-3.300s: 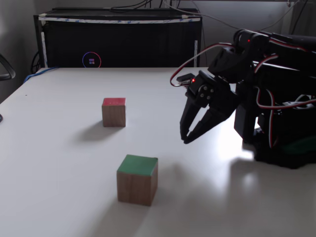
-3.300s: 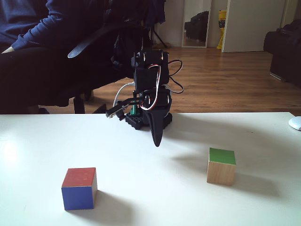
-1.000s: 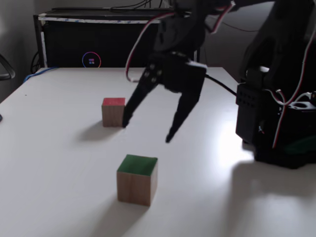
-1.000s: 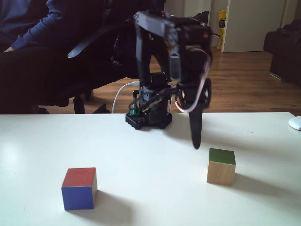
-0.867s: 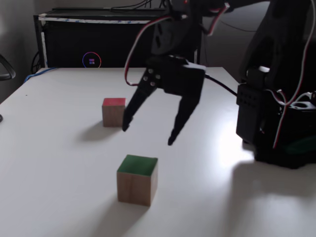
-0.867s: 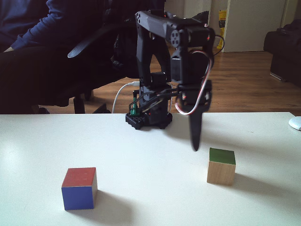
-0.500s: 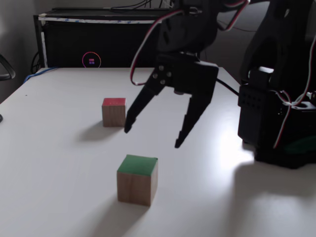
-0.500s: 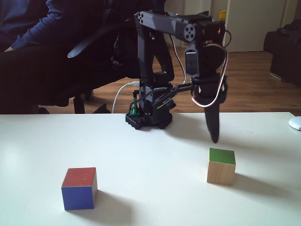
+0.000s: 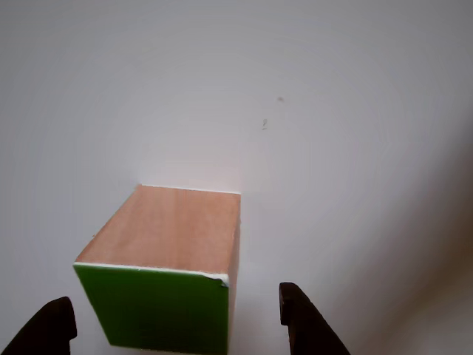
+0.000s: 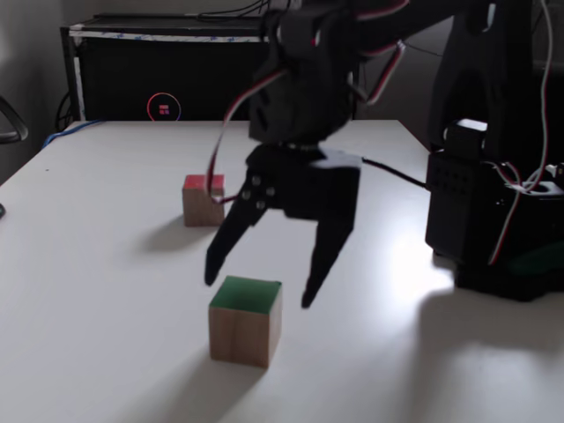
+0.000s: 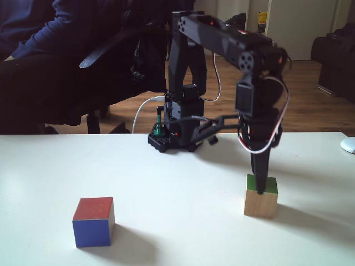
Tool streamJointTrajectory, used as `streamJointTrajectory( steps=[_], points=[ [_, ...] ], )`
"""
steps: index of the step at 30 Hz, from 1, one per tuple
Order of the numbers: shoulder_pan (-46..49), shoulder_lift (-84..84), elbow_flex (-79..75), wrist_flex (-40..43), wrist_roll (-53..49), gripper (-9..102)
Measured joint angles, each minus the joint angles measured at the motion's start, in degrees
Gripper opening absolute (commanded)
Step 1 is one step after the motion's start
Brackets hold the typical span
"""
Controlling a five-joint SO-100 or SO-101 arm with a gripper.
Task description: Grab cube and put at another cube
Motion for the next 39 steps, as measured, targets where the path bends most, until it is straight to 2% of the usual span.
streamJointTrajectory(
  steps=[14,39],
  points=[
    [3.52,-10.28,-4.75,-2.37,0.0,39],
    [3.43,-10.11,-5.27,-3.34,-0.53,15]
  ],
)
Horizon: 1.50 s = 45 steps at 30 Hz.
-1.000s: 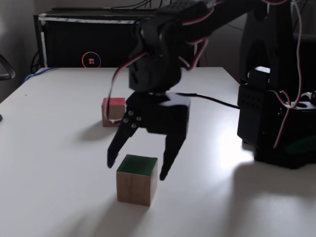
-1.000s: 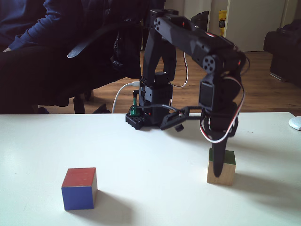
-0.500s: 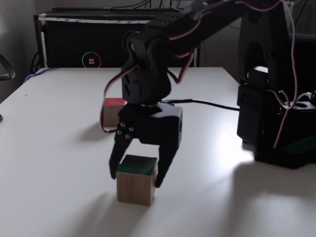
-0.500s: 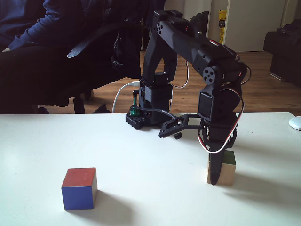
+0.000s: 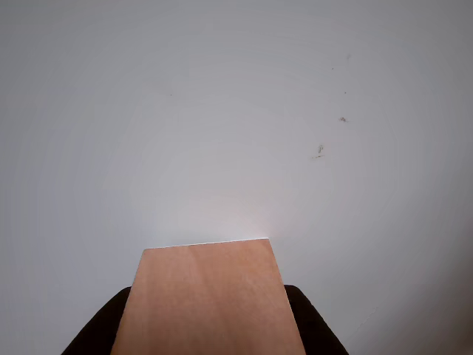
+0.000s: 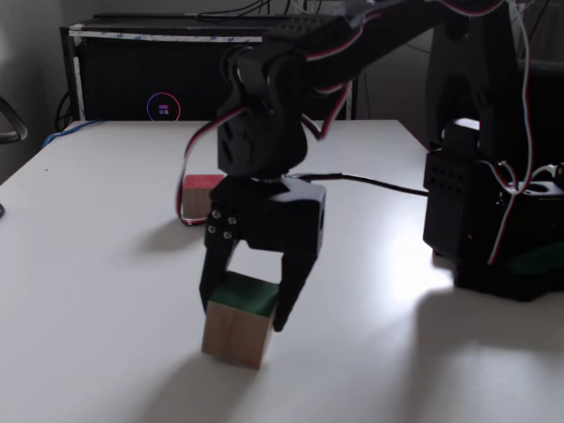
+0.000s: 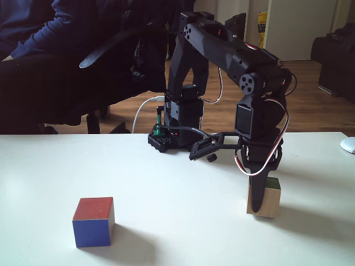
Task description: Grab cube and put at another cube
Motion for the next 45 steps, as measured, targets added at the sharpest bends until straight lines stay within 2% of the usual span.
streamJointTrajectory(
  steps=[16,32,45],
  points=[
    [5.1,11.25,-2.81,6.5,-2.81,14],
    [19.25,15.38,-8.26,8.26,-10.55,14],
    [26.28,17.23,-8.44,8.26,-15.82,14]
  ],
)
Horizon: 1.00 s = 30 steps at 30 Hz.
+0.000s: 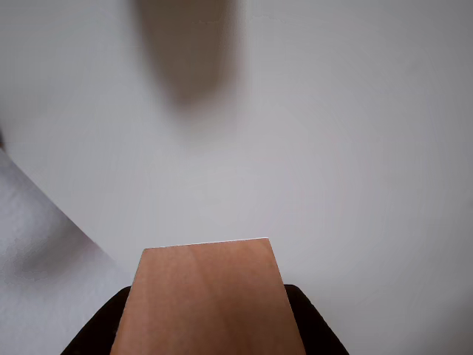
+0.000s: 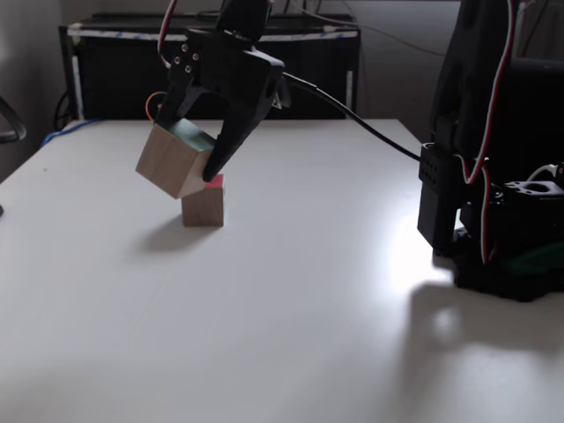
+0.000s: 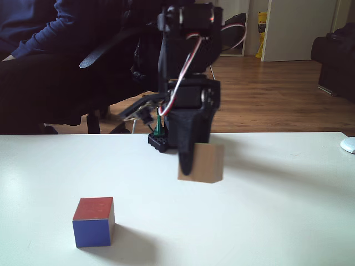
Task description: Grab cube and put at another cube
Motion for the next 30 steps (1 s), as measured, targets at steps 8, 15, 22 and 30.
streamJointTrajectory(
  steps=[8,15,22,30],
  points=[
    [6.33,-2.02,-1.05,0.0,-2.72,14],
    [13.45,-2.29,-1.23,0.0,-6.86,14],
    [19.25,-2.29,-1.23,0.44,-11.78,14],
    [24.87,-2.55,-1.23,0.44,-16.35,13]
  ],
)
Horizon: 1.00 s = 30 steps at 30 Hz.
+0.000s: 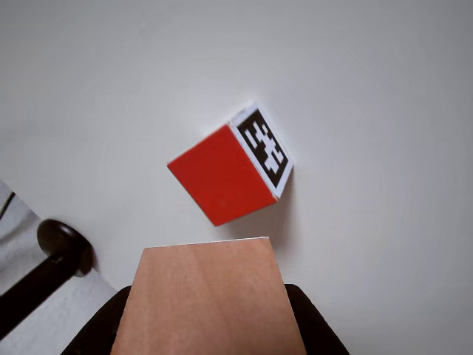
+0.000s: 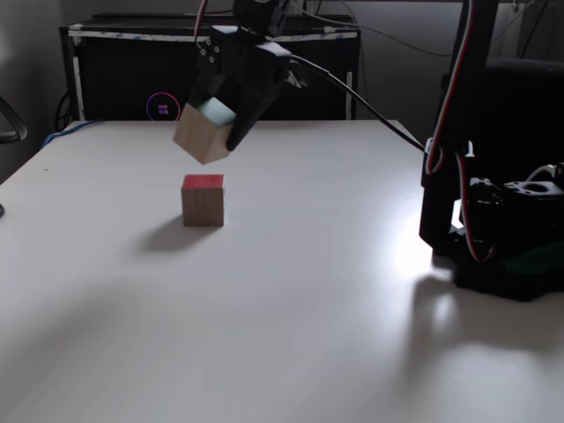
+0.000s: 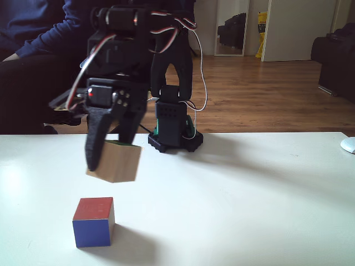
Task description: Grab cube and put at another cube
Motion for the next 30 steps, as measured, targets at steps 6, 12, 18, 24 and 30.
streamJointTrajectory(
  steps=[6,12,18,24,30],
  points=[
    [3.25,-5.01,-2.55,0.0,-2.2,12],
    [4.48,-9.84,-6.68,0.0,-2.9,12],
    [4.75,-15.12,-11.87,0.0,-2.72,12],
    [5.01,-18.28,-14.41,0.88,-2.72,12],
    [5.01,-18.54,-14.59,1.76,-2.72,12]
  ],
)
